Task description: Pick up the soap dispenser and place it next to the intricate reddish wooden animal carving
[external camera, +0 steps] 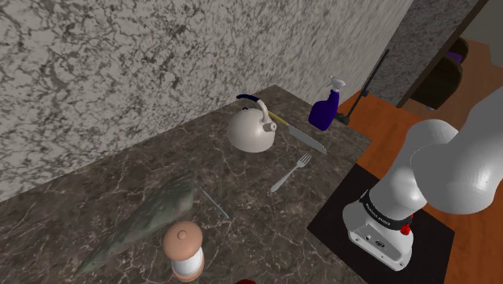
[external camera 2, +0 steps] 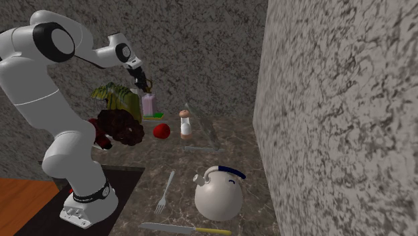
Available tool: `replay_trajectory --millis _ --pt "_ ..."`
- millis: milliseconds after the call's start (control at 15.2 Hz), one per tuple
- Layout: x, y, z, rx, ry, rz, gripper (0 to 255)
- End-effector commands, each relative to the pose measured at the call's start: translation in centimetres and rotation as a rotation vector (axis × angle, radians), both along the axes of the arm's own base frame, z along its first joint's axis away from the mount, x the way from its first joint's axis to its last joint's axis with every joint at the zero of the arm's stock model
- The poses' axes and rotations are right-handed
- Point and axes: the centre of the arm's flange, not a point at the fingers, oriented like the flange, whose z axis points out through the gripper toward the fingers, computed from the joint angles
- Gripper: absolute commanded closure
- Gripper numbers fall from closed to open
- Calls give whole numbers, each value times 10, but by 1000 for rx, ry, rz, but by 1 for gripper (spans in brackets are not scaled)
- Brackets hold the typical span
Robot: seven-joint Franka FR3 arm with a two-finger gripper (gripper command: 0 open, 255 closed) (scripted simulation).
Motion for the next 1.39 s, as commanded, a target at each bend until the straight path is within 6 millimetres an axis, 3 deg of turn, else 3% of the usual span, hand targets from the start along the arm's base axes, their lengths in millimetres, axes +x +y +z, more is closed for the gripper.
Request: replay_trajectory --millis 0,1122,1320 --pt "0 0 -11 1 0 0 255" --pt "0 0 -101 1 0 0 255" --pt "0 0 -104 1 0 0 255"
